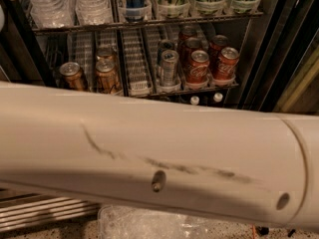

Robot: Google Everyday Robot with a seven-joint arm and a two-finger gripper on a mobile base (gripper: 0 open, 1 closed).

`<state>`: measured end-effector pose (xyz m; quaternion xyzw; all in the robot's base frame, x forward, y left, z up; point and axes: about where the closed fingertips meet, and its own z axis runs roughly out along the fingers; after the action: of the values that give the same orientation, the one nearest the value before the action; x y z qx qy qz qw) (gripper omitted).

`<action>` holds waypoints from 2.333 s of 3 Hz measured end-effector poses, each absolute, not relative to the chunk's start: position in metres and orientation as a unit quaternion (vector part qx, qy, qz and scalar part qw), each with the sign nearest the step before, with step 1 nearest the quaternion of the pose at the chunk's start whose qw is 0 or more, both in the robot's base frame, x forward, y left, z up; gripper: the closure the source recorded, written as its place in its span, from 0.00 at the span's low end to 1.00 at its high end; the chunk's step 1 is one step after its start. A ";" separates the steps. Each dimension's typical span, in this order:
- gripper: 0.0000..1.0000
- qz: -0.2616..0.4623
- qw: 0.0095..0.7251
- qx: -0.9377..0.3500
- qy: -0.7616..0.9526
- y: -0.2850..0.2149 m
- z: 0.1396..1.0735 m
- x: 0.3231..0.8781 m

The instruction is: Pick water bottle from top shelf of fridge

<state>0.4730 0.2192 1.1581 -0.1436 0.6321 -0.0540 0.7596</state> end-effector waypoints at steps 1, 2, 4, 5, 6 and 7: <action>0.00 -0.078 0.755 -0.107 0.643 0.203 1.166 0.468; 0.10 -0.082 0.748 -0.080 0.654 0.192 1.164 0.465; 0.40 -0.036 0.732 -0.051 0.678 0.191 1.147 0.468; 0.43 -0.014 0.723 -0.051 0.689 0.196 1.135 0.474; 0.41 0.002 0.714 -0.054 0.698 0.201 1.124 0.482; 0.38 0.016 0.707 -0.062 0.704 0.207 1.113 0.494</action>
Offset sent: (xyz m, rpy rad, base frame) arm 0.0077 -0.0492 -0.0205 0.1003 0.0990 -0.2184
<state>0.4938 0.2069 1.1128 -0.0620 0.7042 0.0164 0.7071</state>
